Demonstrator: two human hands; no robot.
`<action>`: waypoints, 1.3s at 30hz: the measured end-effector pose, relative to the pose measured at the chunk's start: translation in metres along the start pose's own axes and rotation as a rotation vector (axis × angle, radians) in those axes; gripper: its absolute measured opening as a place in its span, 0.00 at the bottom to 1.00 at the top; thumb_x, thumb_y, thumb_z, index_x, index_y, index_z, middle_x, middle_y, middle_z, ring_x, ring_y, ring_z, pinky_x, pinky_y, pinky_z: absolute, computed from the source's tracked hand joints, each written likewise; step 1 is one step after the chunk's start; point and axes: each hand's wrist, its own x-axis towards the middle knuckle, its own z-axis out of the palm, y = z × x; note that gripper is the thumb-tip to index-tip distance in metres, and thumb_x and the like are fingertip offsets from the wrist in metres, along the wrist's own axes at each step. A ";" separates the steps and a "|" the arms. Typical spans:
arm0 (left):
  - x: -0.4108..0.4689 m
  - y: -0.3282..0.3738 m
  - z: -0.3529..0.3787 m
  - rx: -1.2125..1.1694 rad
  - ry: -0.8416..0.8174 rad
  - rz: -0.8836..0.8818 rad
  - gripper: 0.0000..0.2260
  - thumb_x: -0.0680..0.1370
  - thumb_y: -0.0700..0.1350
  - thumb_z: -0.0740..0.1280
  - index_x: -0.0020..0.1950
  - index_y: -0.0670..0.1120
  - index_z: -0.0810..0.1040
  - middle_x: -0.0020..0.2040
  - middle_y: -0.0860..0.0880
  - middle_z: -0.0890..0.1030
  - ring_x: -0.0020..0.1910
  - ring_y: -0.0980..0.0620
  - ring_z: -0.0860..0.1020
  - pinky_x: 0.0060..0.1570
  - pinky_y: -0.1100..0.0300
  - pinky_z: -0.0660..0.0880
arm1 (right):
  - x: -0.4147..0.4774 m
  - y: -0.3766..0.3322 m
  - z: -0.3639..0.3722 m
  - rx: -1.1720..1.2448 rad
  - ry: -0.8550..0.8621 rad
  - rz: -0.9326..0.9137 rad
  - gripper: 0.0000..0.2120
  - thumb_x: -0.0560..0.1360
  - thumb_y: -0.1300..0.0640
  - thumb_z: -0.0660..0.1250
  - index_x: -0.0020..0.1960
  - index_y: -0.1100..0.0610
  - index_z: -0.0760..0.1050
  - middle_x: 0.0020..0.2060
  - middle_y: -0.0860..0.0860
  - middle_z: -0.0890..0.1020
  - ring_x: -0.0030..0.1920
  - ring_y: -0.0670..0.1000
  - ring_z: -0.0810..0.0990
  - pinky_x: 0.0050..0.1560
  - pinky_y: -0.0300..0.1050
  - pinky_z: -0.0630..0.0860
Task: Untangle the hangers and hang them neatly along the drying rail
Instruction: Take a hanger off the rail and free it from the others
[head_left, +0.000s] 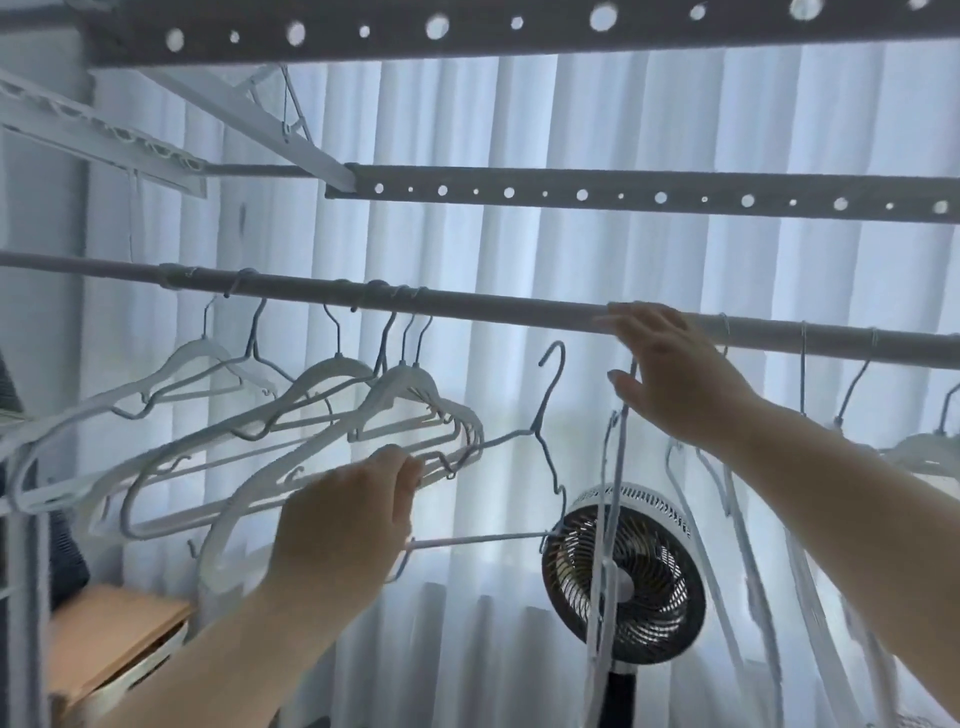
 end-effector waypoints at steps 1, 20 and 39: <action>-0.012 -0.005 -0.004 -0.018 0.021 0.012 0.26 0.73 0.61 0.43 0.45 0.48 0.75 0.34 0.50 0.82 0.35 0.47 0.80 0.38 0.54 0.73 | -0.003 -0.004 0.002 -0.002 0.007 -0.049 0.24 0.78 0.58 0.60 0.72 0.55 0.60 0.73 0.51 0.62 0.75 0.51 0.55 0.74 0.44 0.49; -0.135 -0.087 -0.099 -0.020 -0.035 -0.292 0.09 0.76 0.42 0.63 0.55 0.44 0.77 0.52 0.47 0.78 0.48 0.44 0.77 0.49 0.51 0.75 | -0.058 -0.108 0.003 0.724 -0.613 0.054 0.04 0.74 0.64 0.66 0.41 0.61 0.78 0.23 0.50 0.79 0.20 0.40 0.77 0.29 0.33 0.79; -0.202 -0.029 -0.108 -0.782 -0.849 -0.397 0.18 0.76 0.46 0.65 0.65 0.48 0.66 0.34 0.50 0.77 0.20 0.60 0.75 0.21 0.68 0.71 | -0.121 -0.194 -0.028 1.444 -0.340 0.656 0.09 0.77 0.66 0.61 0.37 0.62 0.71 0.30 0.56 0.74 0.19 0.45 0.79 0.21 0.35 0.77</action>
